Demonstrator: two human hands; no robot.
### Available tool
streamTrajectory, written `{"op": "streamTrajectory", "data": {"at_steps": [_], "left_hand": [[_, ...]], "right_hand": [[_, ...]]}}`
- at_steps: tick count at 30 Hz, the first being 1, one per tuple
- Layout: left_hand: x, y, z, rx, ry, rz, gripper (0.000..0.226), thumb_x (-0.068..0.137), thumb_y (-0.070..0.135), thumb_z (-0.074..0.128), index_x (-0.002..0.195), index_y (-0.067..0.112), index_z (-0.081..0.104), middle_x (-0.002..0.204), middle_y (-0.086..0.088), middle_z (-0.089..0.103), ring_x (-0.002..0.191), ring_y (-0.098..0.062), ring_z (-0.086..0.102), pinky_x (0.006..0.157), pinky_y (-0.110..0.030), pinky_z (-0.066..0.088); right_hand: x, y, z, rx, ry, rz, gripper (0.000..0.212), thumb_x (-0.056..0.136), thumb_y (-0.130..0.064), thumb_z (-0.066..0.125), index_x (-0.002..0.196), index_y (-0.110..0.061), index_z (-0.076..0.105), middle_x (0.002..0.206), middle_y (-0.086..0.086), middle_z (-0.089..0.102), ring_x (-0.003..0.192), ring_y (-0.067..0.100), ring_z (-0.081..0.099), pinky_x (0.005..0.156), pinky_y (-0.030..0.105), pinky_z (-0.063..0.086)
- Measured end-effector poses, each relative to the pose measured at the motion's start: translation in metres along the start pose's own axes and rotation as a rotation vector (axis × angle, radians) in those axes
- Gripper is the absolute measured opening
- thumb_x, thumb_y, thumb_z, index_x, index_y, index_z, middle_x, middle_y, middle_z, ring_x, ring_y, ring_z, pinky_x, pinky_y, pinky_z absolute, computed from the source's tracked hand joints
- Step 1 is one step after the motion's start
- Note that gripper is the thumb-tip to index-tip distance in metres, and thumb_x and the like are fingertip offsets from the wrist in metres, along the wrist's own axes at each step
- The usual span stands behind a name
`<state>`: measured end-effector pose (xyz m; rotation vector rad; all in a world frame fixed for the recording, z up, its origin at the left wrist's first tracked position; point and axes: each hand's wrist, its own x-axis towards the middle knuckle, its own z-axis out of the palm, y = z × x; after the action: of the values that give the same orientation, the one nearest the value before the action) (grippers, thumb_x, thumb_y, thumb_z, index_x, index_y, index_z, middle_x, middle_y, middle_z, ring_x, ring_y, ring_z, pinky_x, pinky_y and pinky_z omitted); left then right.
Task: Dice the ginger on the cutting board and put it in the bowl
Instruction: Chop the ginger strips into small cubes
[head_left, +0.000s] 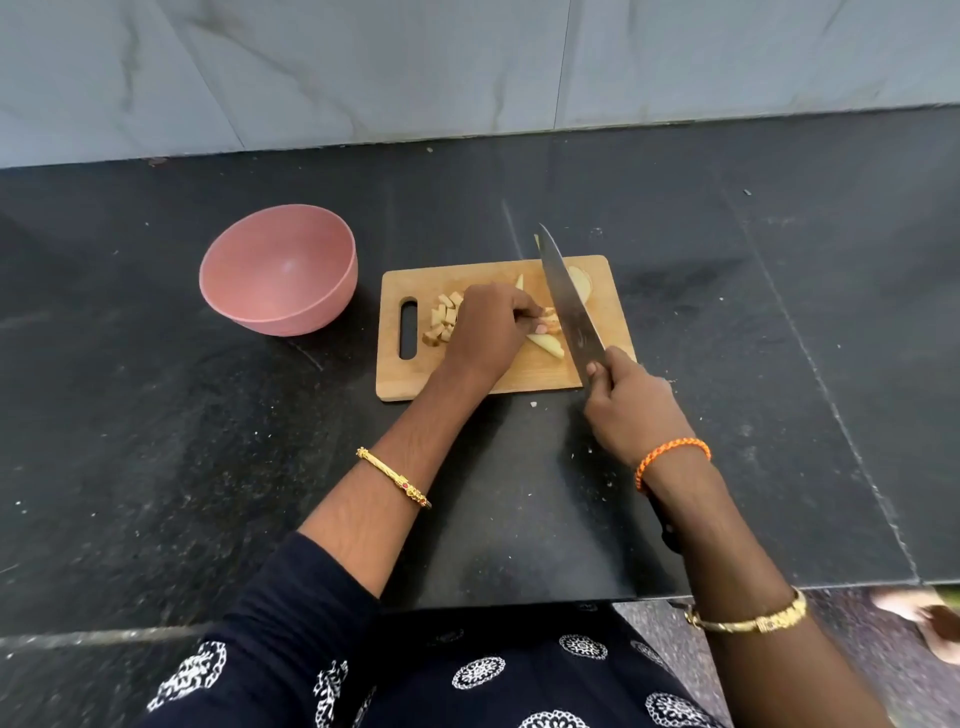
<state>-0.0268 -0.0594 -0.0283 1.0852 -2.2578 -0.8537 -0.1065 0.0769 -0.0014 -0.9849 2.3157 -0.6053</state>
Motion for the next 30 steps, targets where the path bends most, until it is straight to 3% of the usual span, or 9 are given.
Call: {"op": "streamTrajectory", "data": {"at_steps": [6,13,18,23,30], "left_hand": [[-0.002,0.002,0.0,0.005,-0.004,0.001,0.02,0.078,0.007,0.071,0.098,0.004,0.072,0.095,-0.009,0.072,0.086,-0.016,0.064,0.081,-0.02,0.046],[-0.008,0.004,0.004,-0.007,0.066,-0.006,0.014,0.079,0.006,0.069,0.093,0.005,0.074,0.087,-0.008,0.072,0.075,-0.014,0.062,0.076,-0.029,0.052],[-0.009,0.004,0.003,-0.038,0.087,-0.014,0.015,0.079,0.008,0.071,0.094,0.005,0.073,0.091,-0.008,0.072,0.078,-0.011,0.062,0.078,-0.026,0.052],[-0.008,0.004,0.003,-0.014,0.083,-0.018,0.013,0.078,0.012,0.072,0.09,0.006,0.074,0.09,-0.006,0.072,0.075,-0.007,0.058,0.073,-0.019,0.047],[-0.004,0.004,0.001,0.053,-0.032,-0.025,0.024,0.084,0.014,0.067,0.106,0.007,0.07,0.102,-0.009,0.067,0.093,-0.019,0.062,0.082,-0.022,0.045]], "right_hand": [[0.001,-0.01,0.007,-0.06,-0.03,0.024,0.019,0.099,-0.026,0.034,0.105,-0.012,0.045,0.087,0.014,0.046,0.085,0.038,0.053,0.078,0.039,0.046],[-0.005,-0.022,0.001,-0.273,-0.106,0.06,0.024,0.093,-0.015,0.043,0.116,-0.01,0.041,0.088,0.013,0.041,0.098,0.04,0.055,0.074,0.038,0.042],[-0.016,-0.01,0.0,-0.301,-0.163,0.088,0.019,0.097,-0.02,0.041,0.114,-0.013,0.041,0.088,0.012,0.045,0.082,0.03,0.053,0.068,0.036,0.044],[-0.031,0.005,-0.011,-0.247,-0.197,0.098,0.018,0.099,-0.027,0.036,0.11,-0.017,0.045,0.091,0.013,0.054,0.083,0.03,0.058,0.072,0.037,0.05],[-0.035,0.003,-0.029,-0.061,-0.101,0.075,0.018,0.099,-0.028,0.034,0.098,-0.016,0.047,0.086,0.014,0.055,0.069,0.025,0.05,0.067,0.036,0.047]]}}
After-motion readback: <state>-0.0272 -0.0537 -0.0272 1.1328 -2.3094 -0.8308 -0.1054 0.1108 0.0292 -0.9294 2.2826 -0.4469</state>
